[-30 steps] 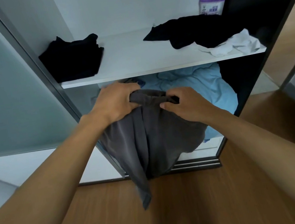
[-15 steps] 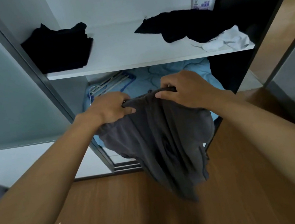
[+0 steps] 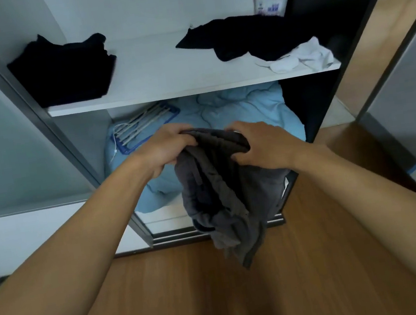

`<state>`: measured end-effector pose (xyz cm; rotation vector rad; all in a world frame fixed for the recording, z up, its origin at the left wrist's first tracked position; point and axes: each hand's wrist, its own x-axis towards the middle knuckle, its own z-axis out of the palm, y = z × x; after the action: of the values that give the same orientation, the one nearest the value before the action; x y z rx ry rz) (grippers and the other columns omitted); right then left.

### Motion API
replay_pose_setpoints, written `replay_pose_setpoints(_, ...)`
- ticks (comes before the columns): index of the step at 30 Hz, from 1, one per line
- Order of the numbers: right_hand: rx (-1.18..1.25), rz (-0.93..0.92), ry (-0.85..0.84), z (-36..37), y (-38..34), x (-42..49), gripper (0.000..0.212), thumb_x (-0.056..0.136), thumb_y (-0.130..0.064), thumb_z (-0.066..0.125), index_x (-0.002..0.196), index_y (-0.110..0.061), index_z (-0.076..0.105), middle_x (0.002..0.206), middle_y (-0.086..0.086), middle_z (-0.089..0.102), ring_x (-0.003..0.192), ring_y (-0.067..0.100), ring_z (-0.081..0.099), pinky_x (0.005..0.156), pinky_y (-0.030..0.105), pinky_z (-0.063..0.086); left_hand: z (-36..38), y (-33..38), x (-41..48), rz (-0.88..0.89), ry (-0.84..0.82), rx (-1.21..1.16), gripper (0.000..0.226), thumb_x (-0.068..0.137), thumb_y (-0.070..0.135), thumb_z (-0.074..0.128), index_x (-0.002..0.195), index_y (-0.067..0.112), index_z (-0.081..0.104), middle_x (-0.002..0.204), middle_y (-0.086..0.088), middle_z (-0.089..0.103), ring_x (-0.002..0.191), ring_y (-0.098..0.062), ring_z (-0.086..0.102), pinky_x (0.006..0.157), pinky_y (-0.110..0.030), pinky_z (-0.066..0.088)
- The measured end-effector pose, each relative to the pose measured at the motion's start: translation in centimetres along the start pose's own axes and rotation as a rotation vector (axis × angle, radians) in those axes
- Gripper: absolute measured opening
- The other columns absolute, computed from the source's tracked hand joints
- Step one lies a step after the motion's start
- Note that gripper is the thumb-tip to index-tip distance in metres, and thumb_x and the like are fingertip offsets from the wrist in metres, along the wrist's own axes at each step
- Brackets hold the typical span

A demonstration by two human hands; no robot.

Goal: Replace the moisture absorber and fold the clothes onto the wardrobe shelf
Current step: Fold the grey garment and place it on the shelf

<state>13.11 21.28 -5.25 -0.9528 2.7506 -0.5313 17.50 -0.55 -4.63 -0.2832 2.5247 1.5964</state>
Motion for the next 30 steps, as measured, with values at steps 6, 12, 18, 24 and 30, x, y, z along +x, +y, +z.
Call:
replay_pose_setpoints(6, 0.199, 0.013, 0.1, 0.2, 0.9, -0.5, 0.022, 0.084, -0.019, 0.065, 0.065, -0.018, 0.052, 0.069, 0.0, 0.057, 0.072, 0.018, 0.056, 0.071, 0.045, 0.046, -0.5, -1.0, -0.6, 0.096, -0.029, 0.156, 0.027, 0.087, 0.001, 0.062, 0.109, 0.012, 0.072, 0.104, -0.019, 0.072, 0.087, -0.015, 0.064, 0.087, -0.04, 0.054)
replay_pose_setpoints(12, 0.48, -0.067, 0.241, 0.7, 0.2, -0.7, 0.021, 0.085, -0.001, 0.061, 0.093, -0.012, 0.076, 0.087, -0.001, 0.074, 0.083, 0.008, 0.064, 0.079, 0.022, 0.047, -1.0, -4.9, -0.5, 0.016, -0.135, 0.576, 0.027, 0.078, 0.021, 0.074, 0.103, 0.027, 0.065, 0.091, 0.006, 0.068, 0.082, -0.011, 0.063, 0.065, -0.018, 0.044)
replay_pose_setpoints(18, 0.626, -0.039, 0.271, 1.5, -1.1, 0.1, 0.028, 0.087, -0.003, 0.06, 0.096, -0.025, 0.076, 0.094, -0.013, 0.075, 0.09, -0.003, 0.066, 0.081, 0.011, 0.047, 0.9, -8.9, -0.9, 0.006, -0.053, 0.692, 0.031, 0.078, 0.044, 0.073, 0.101, 0.033, 0.056, 0.099, 0.007, 0.061, 0.097, -0.02, 0.061, 0.078, -0.032, 0.048)
replay_pose_setpoints(24, 0.481, -0.054, 0.266, 2.1, -2.8, 1.3, 0.015, 0.083, -0.011, 0.062, 0.087, -0.014, 0.077, 0.081, 0.001, 0.075, 0.081, 0.013, 0.067, 0.075, 0.031, 0.05, 3.8, -6.4, -1.0, 0.072, 0.055, 0.608, 0.024, 0.081, 0.053, 0.059, 0.093, 0.033, 0.056, 0.094, 0.007, 0.061, 0.089, -0.021, 0.06, 0.079, -0.035, 0.047)
replay_pose_setpoints(30, 0.231, 0.078, 0.157, 2.6, -0.8, 1.0, 0.029, 0.082, -0.036, 0.071, 0.062, -0.02, 0.059, 0.063, -0.001, 0.058, 0.067, 0.018, 0.058, 0.063, 0.035, 0.041, 1.6, -4.9, -0.9, -0.024, 0.161, -0.036, 0.016, 0.088, 0.0, 0.059, 0.089, 0.011, 0.071, 0.083, -0.007, 0.068, 0.076, -0.014, 0.06, 0.071, -0.021, 0.046)
